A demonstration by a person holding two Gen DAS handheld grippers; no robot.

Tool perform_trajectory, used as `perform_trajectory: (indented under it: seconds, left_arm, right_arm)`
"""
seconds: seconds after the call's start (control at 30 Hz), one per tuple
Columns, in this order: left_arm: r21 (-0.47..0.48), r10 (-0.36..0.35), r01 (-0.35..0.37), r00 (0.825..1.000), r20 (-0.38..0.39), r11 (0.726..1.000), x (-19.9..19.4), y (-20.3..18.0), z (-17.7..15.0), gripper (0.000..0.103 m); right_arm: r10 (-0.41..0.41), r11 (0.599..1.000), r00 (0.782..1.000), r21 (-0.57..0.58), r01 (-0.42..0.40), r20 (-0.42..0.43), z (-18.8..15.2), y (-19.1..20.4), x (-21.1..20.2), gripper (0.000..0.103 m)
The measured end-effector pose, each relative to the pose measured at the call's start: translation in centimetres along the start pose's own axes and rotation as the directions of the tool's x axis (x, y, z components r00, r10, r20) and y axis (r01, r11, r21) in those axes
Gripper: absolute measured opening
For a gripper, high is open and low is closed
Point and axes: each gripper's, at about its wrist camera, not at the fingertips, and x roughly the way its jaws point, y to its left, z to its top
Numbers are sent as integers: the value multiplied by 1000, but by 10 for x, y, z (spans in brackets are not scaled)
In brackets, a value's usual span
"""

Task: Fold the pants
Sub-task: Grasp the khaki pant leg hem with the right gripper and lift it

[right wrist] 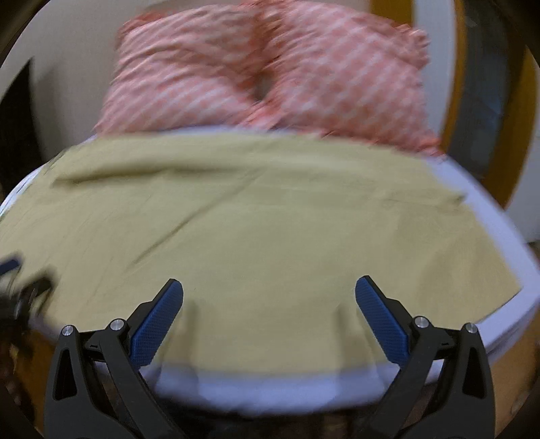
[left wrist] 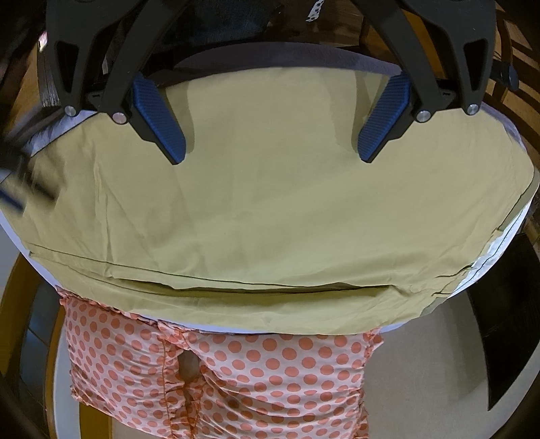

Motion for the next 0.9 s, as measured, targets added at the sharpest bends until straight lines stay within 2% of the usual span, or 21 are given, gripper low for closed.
perform_trajectory:
  seconds: [0.07, 0.13, 0.23, 0.27, 0.3, 0.33, 0.37, 0.4, 0.57, 0.63, 0.67, 0.73, 0.77, 0.83, 0.87, 0.9]
  left_arm:
    - [3, 23, -23, 999, 35, 1000, -4, 4, 8, 101]
    - [3, 52, -53, 994, 93, 999, -10, 9, 21, 101]
    - [-5, 58, -58, 988, 145, 998, -15, 15, 44, 101]
    - [-7, 51, -51, 986, 160, 999, -15, 17, 52, 101]
    - [-6, 48, -48, 984, 169, 999, -15, 16, 57, 101]
    - [-4, 48, -48, 983, 175, 999, -14, 17, 62, 101]
    - [0, 54, -54, 982, 181, 999, -12, 17, 67, 101]
    - [3, 55, -56, 981, 184, 998, -11, 17, 69, 101]
    - [40, 62, -71, 979, 196, 997, 1, 14, 80, 101]
    - [57, 62, -75, 978, 197, 996, 5, 11, 81, 101]
    - [64, 64, -77, 979, 195, 995, 7, 10, 82, 101]
    - [76, 60, -75, 981, 185, 994, 13, 7, 84, 101]
    - [80, 58, -73, 982, 180, 994, 16, 5, 85, 101]
    - [82, 57, -72, 983, 176, 994, 18, 4, 85, 101]
    - [80, 59, -74, 983, 175, 994, 19, 4, 85, 101]
    - [77, 59, -73, 983, 175, 994, 20, 5, 84, 101]
  right_arm:
    - [-61, 996, 998, 73, 60, 16, 39, -31, 6, 102]
    - [-96, 983, 995, 158, 95, -4, 78, -60, 23, 102]
    - [-163, 935, 984, 307, 178, -74, 136, -105, 70, 102]
    - [-182, 908, 975, 357, 217, -128, 153, -122, 97, 102]
    - [-197, 882, 965, 398, 253, -176, 162, -138, 120, 98]
    - [-212, 851, 950, 436, 294, -227, 169, -153, 143, 89]
    - [-235, 799, 925, 482, 359, -299, 178, -171, 176, 81]
    - [-243, 772, 912, 502, 389, -332, 180, -179, 192, 73]
    - [-296, 638, 845, 566, 522, -445, 189, -212, 265, 71]
    - [-289, 611, 837, 583, 535, -465, 194, -218, 284, 73]
    - [-314, 599, 821, 572, 561, -477, 196, -219, 291, 73]
    - [-374, 600, 785, 517, 611, -493, 200, -217, 300, 74]
    - [-412, 615, 783, 491, 617, -466, 201, -214, 305, 73]
    - [-403, 645, 814, 502, 577, -417, 198, -214, 306, 57]
    - [-412, 665, 822, 487, 566, -394, 195, -211, 302, 49]
    - [-405, 685, 836, 483, 546, -370, 192, -211, 300, 35]
